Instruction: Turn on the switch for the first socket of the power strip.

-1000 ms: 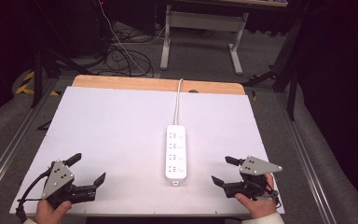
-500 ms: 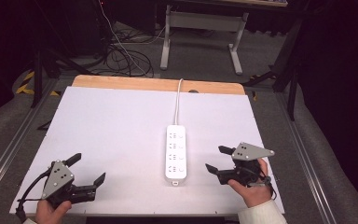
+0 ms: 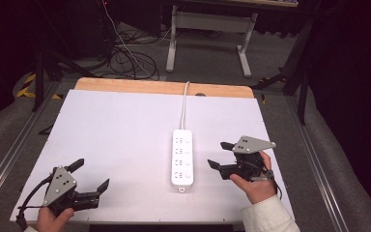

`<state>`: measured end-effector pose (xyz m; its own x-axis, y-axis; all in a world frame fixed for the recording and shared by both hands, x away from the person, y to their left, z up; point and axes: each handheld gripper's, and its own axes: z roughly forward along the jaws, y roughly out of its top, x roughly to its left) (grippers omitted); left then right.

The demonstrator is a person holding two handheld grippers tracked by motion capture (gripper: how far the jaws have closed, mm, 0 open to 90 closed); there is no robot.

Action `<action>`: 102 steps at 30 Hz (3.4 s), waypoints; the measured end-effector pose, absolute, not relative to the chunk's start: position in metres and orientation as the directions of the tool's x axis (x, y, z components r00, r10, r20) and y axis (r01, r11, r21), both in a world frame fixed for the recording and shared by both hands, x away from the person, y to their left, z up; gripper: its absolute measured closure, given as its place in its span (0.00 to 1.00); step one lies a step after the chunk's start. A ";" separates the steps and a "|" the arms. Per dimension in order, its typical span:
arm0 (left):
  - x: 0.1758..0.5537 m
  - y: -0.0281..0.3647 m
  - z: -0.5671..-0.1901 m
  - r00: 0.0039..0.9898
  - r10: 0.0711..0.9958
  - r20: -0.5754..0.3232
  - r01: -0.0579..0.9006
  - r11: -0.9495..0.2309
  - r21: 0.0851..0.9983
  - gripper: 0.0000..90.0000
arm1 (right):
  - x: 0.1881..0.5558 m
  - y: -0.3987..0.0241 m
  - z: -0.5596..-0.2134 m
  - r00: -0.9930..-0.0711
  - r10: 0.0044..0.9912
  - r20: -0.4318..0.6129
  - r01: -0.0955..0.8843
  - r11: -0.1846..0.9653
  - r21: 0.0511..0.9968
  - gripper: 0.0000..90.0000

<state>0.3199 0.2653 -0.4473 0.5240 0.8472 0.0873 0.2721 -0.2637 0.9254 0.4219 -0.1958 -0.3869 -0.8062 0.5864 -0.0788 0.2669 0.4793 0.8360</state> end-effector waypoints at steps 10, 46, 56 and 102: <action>0.320 0.265 -0.447 0.526 0.846 0.088 0.271 -0.265 0.925 0.05 | 0.437 -0.183 -0.379 -0.812 0.574 -0.105 0.254 0.509 0.822 0.32; 0.320 0.265 -0.447 0.534 0.840 0.097 0.262 -0.273 0.926 0.05 | 0.501 -0.129 -0.405 -0.799 0.601 0.026 0.398 0.496 0.771 1.00; 0.320 0.266 -0.447 0.535 0.839 0.098 0.261 -0.274 0.926 0.05 | 0.518 -0.121 -0.423 -0.774 0.632 0.019 0.433 0.507 0.745 1.00; 0.321 0.265 -0.449 0.533 0.841 0.094 0.270 -0.274 0.923 0.05 | 0.529 -0.110 -0.456 -0.747 0.664 -0.020 0.442 0.520 0.731 1.00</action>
